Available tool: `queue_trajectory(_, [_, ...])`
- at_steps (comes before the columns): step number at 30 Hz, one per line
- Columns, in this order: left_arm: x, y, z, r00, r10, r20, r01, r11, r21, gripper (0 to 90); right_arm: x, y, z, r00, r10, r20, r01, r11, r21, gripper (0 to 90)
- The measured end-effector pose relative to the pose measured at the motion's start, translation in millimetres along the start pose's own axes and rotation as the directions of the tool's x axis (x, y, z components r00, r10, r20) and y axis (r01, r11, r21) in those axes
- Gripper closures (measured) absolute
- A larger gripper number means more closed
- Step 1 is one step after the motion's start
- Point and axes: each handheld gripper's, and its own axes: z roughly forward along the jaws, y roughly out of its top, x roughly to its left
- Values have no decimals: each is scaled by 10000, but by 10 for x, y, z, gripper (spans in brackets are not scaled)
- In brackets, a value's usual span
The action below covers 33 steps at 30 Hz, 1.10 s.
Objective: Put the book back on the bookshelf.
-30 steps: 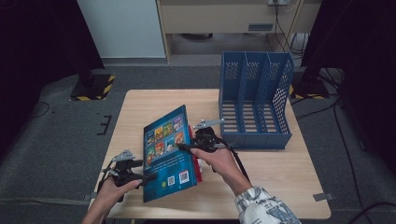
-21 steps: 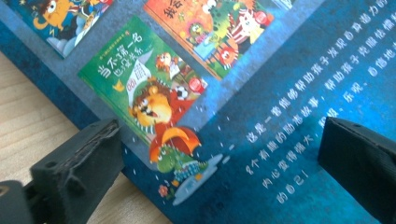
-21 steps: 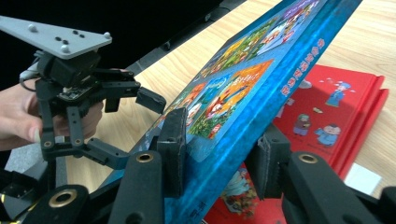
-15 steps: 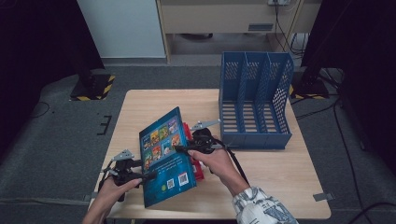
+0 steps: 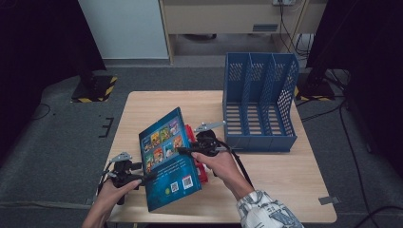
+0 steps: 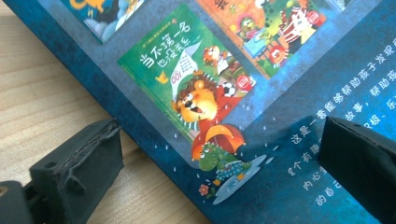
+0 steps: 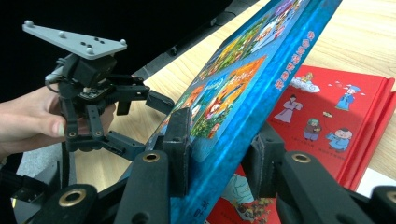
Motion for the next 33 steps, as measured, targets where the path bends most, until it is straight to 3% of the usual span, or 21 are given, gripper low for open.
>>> queue_trajectory(4, [18, -4, -3, 9992, -217, 333, 218, 9998, -31, 0, 1, 1, -14, 9999, -67, -135, 65, 9999, -159, 670])
queue_trajectory(8, [15, -6, -14, 9990, -167, 407, 167, 9999, 6, 0, 14, 10, -36, 9996, -91, -258, 82, 9995, -318, 680])
queue_trajectory(12, [34, -9, -9, 9958, -294, 869, 286, 9995, 98, 0, 19, 14, -54, 9990, -79, -449, 58, 9988, -484, 696])
queue_trajectory(16, [24, 5, -18, 9958, -144, 902, 142, 9999, 29, 5, 23, 18, -62, 9988, -111, -474, 87, 9986, -514, 697])
queue_trajectory(20, [35, 20, -76, 9954, -383, 876, 391, 9992, -69, 73, 20, 23, -78, 9984, -195, -536, 166, 9983, -550, 697])
queue_trajectory(25, [48, 31, -106, 9950, -394, 920, 404, 9991, -89, 155, 11, 46, -118, 9971, -415, -635, 401, 9990, -221, 688])
queue_trajectory(33, [22, 47, -116, 9964, -267, 805, 276, 9996, -93, 176, 6, 80, -128, 9971, -533, -540, 561, 9970, 526, 639])
